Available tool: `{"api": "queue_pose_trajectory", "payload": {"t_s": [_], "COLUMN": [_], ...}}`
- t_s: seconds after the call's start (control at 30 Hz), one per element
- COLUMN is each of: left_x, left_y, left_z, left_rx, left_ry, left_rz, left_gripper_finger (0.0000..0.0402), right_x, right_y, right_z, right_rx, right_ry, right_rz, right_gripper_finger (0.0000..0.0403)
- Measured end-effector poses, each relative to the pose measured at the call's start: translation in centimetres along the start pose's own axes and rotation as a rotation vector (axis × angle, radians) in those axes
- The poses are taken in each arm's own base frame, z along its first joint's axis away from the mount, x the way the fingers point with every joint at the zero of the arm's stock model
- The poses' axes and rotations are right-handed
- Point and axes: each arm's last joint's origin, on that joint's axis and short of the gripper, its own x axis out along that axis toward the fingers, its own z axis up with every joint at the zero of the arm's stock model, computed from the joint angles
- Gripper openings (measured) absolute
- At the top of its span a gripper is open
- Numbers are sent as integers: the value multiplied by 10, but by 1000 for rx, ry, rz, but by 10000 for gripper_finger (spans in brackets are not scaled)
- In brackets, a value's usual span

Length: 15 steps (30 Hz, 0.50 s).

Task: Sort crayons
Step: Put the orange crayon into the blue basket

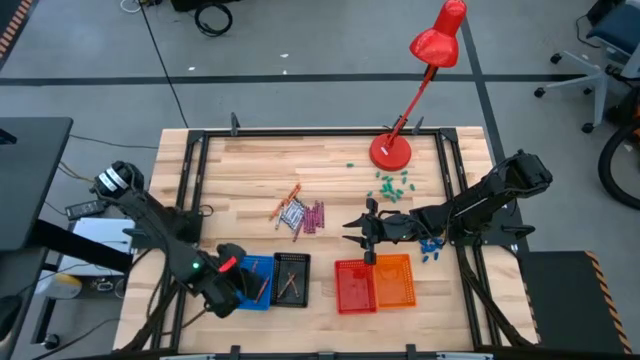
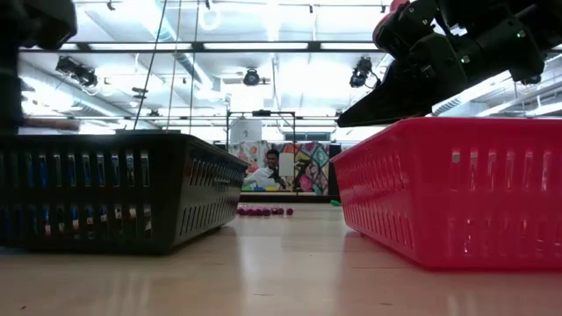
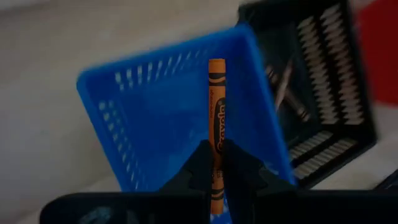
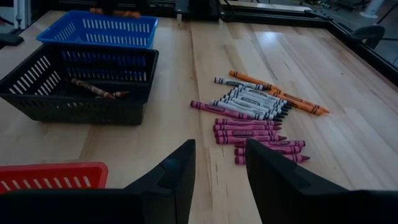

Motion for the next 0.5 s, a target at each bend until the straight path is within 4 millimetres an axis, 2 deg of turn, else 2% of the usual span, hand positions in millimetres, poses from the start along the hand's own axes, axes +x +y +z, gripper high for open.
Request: {"api": "queue_pose_trajectory", "payload": {"t_s": [0.13,0.3,0.5], "left_x": [8,11,12], "left_y": [-6,-13,-13], "left_z": [-3,3,5], "left_rx": [1,-3,-7], "left_ry": [57,69,74], "left_rz": [61,68,73], "left_gripper_finger": [29,30,60], "right_x": [0,0,0], "right_y": [0,0,0], "right_z": [0,0,0], "right_rx": [0,0,0], "right_ry": [1,0,1], "right_rz": [0,0,0], "right_gripper_finger": [144,144,144]}}
